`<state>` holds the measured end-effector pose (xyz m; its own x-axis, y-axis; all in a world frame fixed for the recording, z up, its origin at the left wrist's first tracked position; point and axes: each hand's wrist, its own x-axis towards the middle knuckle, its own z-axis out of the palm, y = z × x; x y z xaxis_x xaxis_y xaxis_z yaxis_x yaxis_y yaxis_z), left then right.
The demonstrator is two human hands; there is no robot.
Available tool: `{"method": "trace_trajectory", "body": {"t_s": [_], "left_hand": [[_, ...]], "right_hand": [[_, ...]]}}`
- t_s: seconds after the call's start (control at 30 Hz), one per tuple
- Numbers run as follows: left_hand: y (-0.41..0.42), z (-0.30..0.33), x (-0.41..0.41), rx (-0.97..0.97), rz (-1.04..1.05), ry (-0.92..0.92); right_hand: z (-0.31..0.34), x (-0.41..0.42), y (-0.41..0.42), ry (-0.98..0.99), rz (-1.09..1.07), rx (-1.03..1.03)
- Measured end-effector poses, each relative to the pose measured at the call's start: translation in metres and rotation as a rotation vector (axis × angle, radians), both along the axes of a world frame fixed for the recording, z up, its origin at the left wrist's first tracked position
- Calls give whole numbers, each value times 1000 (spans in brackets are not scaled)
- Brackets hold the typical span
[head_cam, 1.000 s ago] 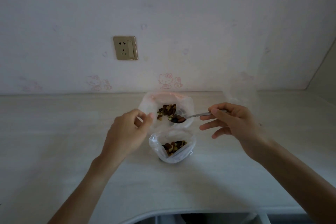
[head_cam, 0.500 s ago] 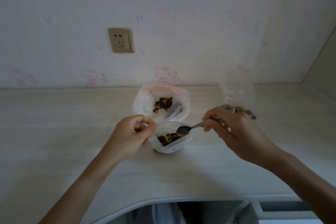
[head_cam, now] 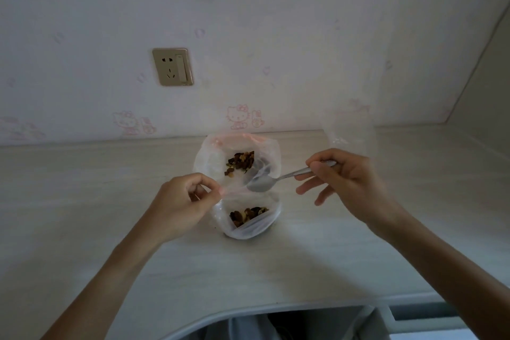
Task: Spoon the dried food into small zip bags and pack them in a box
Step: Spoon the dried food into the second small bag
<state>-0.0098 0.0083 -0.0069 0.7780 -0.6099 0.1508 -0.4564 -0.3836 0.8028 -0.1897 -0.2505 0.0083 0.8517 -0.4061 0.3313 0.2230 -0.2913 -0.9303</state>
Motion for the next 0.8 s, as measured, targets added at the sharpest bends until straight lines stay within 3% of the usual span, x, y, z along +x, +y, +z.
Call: {"method": "trace_trajectory", "body": {"t_s": [0.13,0.3,0.43,0.53,0.6,0.8], "left_hand": [[-9,9,26,-110,106,-49],[-43,12,62,-142,346,-346],[-73,7,90,198,270,-328],[-92,5,99,330,219,-375],[-99,4,100,325,179,-438],[-96,-1,101,72,80,-504]], "right_hand": [[-3,26,3,151,-25,243],[-9,66,8,264,-76,309],[-18,87,13,308,-100,299],[-21,98,16,336,-100,293],[-22,103,19,351,-102,292],[-29,117,26,320,-170,309]]}}
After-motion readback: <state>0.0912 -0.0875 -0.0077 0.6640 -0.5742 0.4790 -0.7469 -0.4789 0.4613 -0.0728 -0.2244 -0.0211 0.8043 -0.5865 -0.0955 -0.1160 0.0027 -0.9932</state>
